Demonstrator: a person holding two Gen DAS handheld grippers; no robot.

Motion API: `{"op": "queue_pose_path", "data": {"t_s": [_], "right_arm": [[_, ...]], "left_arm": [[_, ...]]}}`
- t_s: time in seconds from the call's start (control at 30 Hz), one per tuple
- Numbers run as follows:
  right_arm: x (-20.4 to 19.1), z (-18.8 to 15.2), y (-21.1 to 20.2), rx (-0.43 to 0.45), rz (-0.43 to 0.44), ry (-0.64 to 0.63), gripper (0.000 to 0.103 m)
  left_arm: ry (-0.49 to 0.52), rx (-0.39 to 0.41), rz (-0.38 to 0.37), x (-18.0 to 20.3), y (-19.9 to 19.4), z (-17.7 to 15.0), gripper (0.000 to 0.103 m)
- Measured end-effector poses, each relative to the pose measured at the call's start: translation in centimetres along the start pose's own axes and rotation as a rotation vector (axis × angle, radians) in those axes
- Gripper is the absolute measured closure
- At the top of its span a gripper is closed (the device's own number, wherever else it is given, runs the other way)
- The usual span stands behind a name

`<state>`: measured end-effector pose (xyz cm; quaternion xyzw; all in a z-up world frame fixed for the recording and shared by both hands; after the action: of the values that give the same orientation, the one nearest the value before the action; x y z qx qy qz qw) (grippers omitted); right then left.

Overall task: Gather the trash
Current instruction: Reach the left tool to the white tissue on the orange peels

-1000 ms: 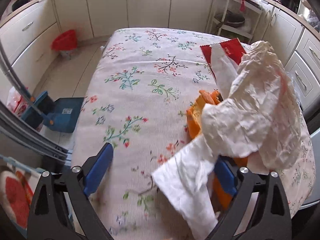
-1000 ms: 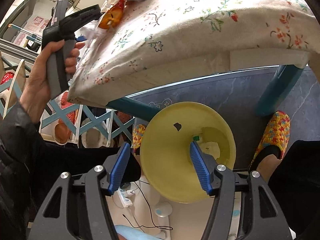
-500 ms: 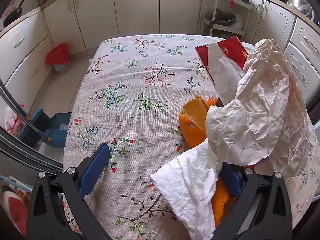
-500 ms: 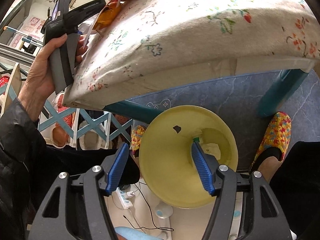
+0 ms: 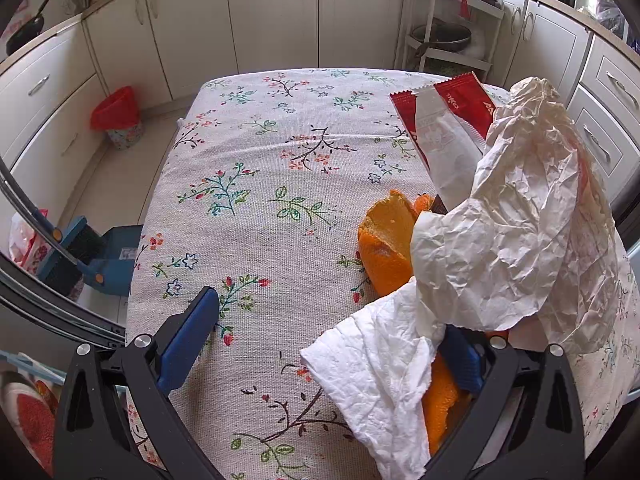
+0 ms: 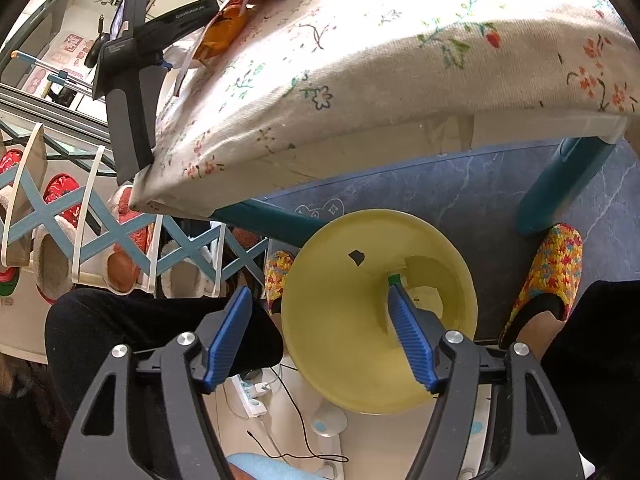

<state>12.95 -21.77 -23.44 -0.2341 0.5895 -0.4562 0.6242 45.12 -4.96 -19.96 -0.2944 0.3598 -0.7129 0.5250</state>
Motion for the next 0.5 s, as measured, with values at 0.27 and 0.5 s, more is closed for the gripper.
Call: {"op": "queue_pose_path", "data": {"t_s": [0.27, 0.5], "right_arm": [[-1.4, -0.7, 0.7, -0.009, -0.038, -0.066, 0.035], [-0.4, -0.7, -0.1, 0.021, -0.062, -0.045, 0.035]], "left_arm": [[0.0, 0.0, 0.0, 0.0, 0.0, 0.0, 0.006], [0.0, 0.0, 0.001, 0.0, 0.0, 0.0, 0.006]]}}
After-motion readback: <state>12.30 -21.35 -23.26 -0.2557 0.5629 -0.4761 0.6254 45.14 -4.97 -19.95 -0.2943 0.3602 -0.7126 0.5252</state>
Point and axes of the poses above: each gripper's, at about its wrist camera, not at the fingertips, and y roughly the way its jaws point, x to its right, z to its top, the point moved 3 cm from there along y, roughly the way its jaws point, and after that the axes turned 1 degree about -z, right-handed, at the moved point
